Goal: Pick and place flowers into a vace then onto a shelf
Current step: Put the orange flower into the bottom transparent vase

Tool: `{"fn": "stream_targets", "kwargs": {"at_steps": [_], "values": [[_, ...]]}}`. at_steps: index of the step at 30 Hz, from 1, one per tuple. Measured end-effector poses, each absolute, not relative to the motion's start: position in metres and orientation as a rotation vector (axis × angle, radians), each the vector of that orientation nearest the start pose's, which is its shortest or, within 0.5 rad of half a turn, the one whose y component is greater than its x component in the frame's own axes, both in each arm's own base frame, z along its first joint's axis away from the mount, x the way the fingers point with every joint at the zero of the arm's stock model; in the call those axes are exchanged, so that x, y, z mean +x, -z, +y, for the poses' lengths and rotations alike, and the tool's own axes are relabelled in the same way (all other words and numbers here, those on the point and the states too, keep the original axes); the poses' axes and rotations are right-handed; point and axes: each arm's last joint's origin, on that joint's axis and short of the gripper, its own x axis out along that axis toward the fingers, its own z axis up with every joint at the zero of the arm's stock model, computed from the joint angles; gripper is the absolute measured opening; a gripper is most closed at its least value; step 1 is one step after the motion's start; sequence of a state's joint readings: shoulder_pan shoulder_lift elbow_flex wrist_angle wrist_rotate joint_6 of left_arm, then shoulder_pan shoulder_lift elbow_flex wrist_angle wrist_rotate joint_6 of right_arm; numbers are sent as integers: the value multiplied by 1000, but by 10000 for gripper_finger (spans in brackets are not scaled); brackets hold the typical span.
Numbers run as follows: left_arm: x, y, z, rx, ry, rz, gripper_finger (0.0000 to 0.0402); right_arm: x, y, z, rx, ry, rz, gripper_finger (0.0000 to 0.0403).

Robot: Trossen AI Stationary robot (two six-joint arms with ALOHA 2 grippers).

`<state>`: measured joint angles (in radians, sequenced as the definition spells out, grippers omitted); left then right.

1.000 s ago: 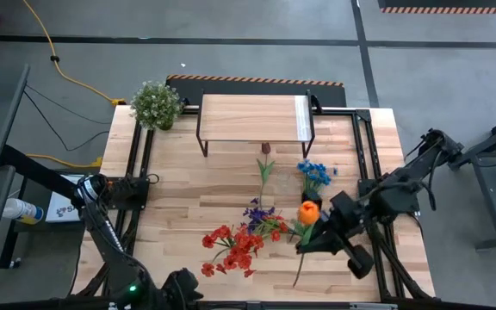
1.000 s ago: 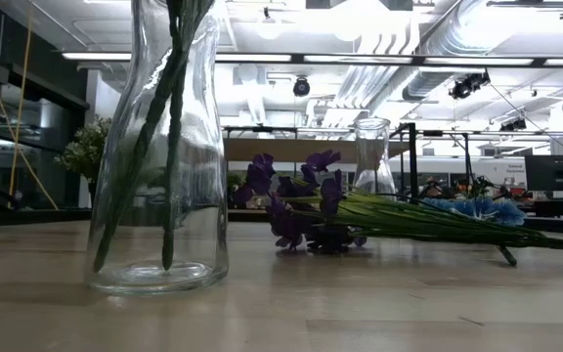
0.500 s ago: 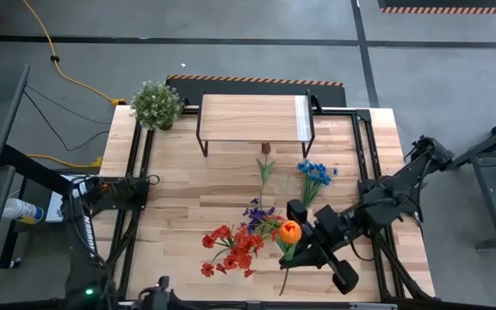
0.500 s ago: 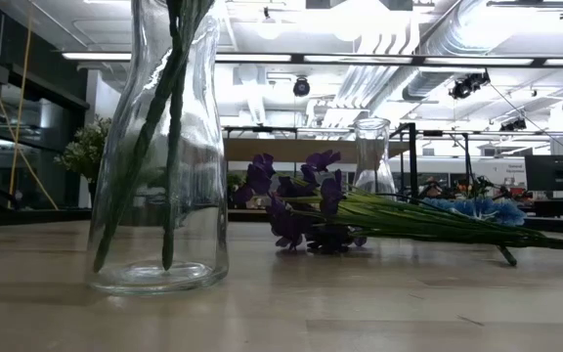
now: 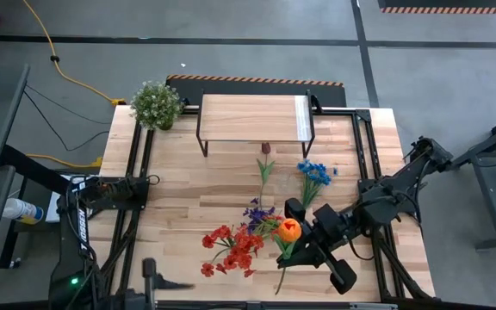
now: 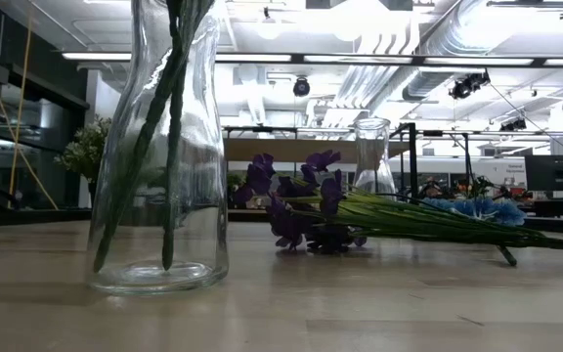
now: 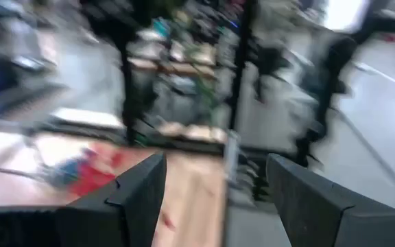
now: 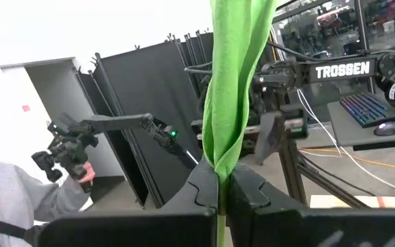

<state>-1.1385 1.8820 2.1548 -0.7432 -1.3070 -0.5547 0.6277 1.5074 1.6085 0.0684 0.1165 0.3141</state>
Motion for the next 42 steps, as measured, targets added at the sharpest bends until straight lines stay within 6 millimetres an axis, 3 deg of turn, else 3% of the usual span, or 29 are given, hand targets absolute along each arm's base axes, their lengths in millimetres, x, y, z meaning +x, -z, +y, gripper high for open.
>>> {"fn": "stream_targets", "kwargs": {"at_steps": [6,17,24,42], "values": [[202,-457,-322,-114,-417,8,282,277,-467,191,363,-519,-84,0],[266,-478,-272,-139,-363,84,282,289,-463,180,319,-498,-72,0],[290,-484,-255,-131,-239,101,282,293,-462,174,263,-458,-82,0],[300,-483,-243,-28,-272,120,282,302,-462,158,234,-489,-86,0]]}}
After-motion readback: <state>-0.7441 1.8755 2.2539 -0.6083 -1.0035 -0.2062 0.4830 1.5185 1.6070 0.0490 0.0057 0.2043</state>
